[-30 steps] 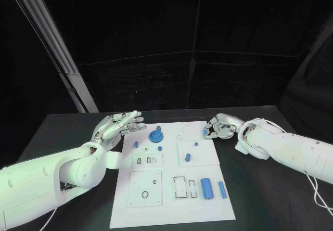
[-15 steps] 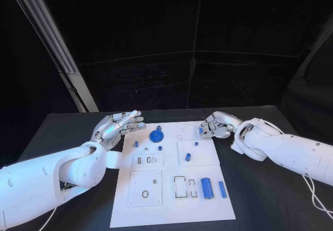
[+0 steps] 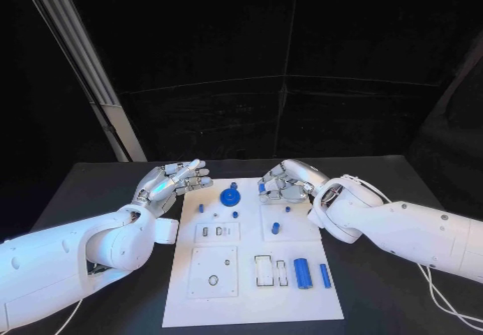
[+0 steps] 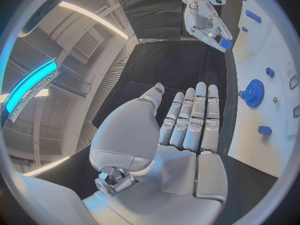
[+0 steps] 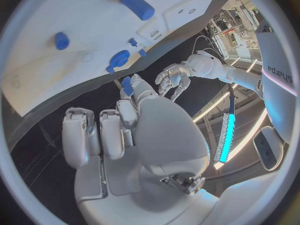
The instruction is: Assemble the parts on the task board
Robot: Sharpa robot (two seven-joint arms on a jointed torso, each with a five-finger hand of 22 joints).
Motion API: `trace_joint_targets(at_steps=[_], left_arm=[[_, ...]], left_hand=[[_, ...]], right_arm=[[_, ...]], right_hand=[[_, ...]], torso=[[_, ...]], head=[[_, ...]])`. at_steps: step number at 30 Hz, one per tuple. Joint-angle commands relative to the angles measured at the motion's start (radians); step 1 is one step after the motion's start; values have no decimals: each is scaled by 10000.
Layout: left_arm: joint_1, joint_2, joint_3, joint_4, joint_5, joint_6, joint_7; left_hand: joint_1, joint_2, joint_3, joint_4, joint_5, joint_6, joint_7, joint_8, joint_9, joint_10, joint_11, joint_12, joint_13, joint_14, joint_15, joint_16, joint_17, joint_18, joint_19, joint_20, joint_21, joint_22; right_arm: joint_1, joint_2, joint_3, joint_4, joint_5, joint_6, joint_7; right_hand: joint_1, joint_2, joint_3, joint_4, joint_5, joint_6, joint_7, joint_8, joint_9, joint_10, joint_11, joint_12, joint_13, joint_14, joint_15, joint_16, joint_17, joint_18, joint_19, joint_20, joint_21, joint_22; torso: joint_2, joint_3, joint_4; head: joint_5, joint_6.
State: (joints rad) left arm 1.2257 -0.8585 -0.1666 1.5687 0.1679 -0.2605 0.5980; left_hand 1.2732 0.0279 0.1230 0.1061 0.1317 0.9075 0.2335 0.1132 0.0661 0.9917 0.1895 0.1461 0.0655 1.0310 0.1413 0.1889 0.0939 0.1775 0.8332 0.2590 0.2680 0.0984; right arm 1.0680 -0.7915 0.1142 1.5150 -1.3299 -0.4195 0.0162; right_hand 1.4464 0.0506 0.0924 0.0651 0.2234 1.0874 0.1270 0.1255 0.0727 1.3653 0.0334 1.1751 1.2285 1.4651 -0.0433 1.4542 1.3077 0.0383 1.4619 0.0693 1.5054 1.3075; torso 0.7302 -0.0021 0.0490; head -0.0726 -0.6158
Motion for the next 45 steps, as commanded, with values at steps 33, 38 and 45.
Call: trace_joint_targets(at_steps=[33, 38, 45], left_arm=[[67, 179, 11, -230, -19, 187, 30], [66, 177, 11, -235, -19, 195, 22], [66, 179, 11, -238, -19, 211, 16]], left_hand=[[34, 60, 9, -86, 18, -59, 149, -67, -6, -40, 28, -43, -10, -12, 75, -39, -18, 60, 18, 20, -46, -19], [34, 60, 9, -86, 18, -59, 149, -67, -6, -40, 28, -43, -10, -12, 75, -39, -18, 60, 18, 20, -46, -19], [34, 60, 9, -86, 18, -59, 149, -67, -6, -40, 28, -43, -10, -12, 75, -39, -18, 60, 18, 20, -46, -19]], right_arm=[[-722, 2165, -329, -291, -3073, 1354, -1888], [-723, 2182, -335, -332, -3131, 1509, -1953], [-725, 2171, -336, -308, -3237, 1704, -2019]], right_hand=[[-342, -236, 558, 185, -45, 316, -256, -1, 163, -233, -151, -797, -594, 582, -56, -85, 249, -2, -18, -48, 4, 993], [-357, -251, 571, 187, -66, 319, -256, -3, 163, -231, -151, -796, -591, 582, -57, -86, 248, -2, -16, -48, 5, 995], [-369, -268, 591, 184, -91, 325, -259, -2, 164, -230, -153, -798, -589, 582, -57, -90, 244, -2, -17, -48, 4, 995]], torso=[[9, 19, -14], [4, 21, -23], [5, 17, -23]], head=[[324, -450], [357, -488], [384, -513]])
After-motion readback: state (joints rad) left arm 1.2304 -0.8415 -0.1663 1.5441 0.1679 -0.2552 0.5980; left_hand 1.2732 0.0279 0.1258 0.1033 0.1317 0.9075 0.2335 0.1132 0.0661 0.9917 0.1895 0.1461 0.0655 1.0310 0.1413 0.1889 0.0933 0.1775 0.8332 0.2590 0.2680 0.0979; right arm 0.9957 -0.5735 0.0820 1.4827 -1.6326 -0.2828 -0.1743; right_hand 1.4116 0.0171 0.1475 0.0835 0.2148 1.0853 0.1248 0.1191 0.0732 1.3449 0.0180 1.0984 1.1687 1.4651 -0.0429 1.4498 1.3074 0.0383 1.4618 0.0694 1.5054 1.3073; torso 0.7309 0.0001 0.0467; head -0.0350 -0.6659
